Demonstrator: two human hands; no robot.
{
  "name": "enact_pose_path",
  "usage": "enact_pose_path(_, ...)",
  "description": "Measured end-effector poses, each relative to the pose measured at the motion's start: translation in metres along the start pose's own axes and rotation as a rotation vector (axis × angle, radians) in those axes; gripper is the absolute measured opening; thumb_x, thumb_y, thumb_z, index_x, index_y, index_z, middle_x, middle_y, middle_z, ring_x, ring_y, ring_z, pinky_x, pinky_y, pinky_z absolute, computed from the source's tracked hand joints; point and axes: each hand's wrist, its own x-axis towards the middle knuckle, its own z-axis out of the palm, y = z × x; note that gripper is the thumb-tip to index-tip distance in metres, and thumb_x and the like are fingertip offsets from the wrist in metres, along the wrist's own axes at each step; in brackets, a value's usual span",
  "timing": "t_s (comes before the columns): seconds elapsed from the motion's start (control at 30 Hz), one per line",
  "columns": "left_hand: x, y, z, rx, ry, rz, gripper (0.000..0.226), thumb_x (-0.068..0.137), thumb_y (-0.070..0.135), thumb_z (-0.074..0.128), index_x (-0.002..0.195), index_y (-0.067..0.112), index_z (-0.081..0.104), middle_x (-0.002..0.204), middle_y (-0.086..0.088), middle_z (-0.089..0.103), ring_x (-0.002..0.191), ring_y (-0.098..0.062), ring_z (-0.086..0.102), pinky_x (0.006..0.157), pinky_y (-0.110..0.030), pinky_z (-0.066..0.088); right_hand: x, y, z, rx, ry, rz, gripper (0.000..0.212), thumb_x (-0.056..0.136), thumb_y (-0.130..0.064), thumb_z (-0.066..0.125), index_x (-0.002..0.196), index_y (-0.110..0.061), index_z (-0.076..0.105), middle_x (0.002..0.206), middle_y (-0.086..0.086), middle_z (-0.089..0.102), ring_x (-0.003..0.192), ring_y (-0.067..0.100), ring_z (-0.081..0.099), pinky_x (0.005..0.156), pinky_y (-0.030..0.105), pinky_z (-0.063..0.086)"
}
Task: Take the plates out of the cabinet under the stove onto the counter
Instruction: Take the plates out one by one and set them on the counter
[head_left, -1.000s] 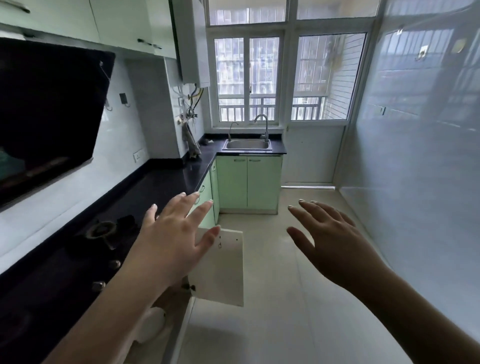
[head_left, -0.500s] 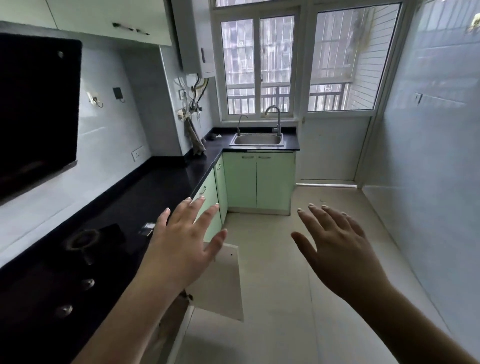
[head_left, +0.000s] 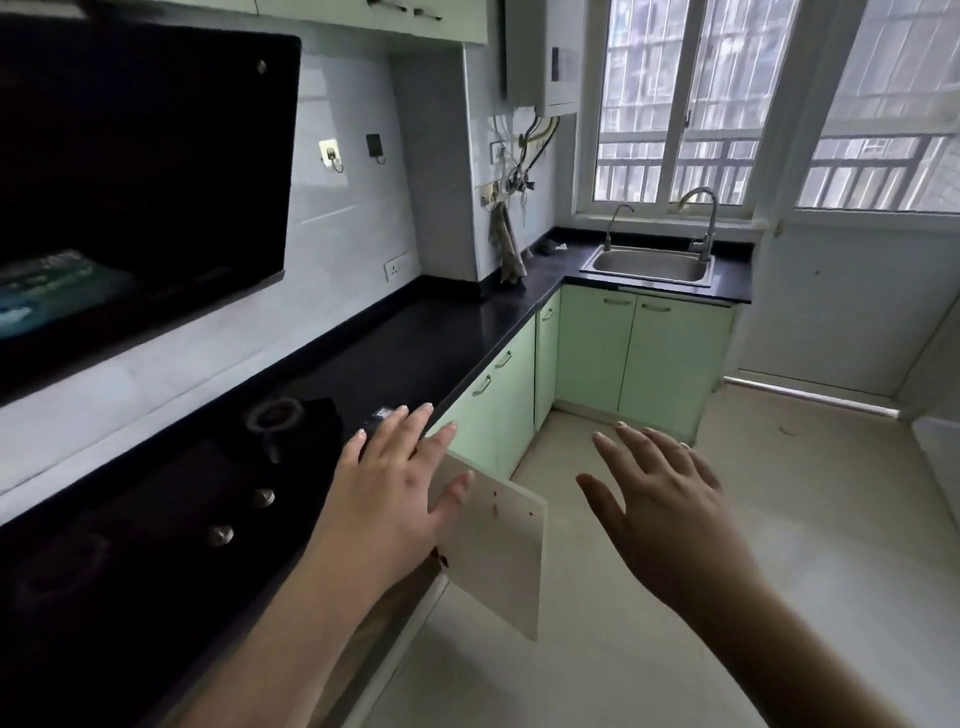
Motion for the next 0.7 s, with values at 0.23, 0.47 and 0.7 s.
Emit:
enact_pose_path(0.23,0.018,-0.075,0.025,0.023,0.059,-0.178,0.075,0.089,0.066,0.010,0.147,0.028,0.039,0.159,0.001,0.027,0.148,-0.021,0.014,0.118,-0.046,0.013,0.064,-0.040,0.034,-0.002,-0.035,-0.168,0.073,0.094,-0.061,0.012,0.134,-0.020,0.056,0.136,0.006,0.058,0.128,0.029,0.052,0.106,0.047,0.039)
enact_pose_path(0.47,0.040,-0.130,0.046,0.011,0.077,-0.271,0.074,0.090,0.064,0.012,0.147,0.026,0.039,0.158,0.000,0.030,0.148,-0.020,0.017,0.118,-0.044,0.015,0.132,-0.079,0.074,0.010,-0.065,-0.321,0.064,0.097,-0.058,0.019,0.141,-0.022,0.048,0.142,0.003,0.053,0.133,0.025,0.047,0.111,0.045,0.035)
enact_pose_path(0.7,0.055,-0.162,0.071,0.037,0.081,-0.247,0.061,0.098,0.057,0.021,0.147,0.024,0.038,0.156,-0.002,0.033,0.146,-0.021,0.022,0.117,-0.046,0.022,0.171,-0.103,0.127,0.076,-0.108,-0.390,0.060,0.097,-0.056,0.026,0.140,-0.021,0.048,0.141,0.003,0.054,0.133,0.026,0.047,0.110,0.045,0.034)
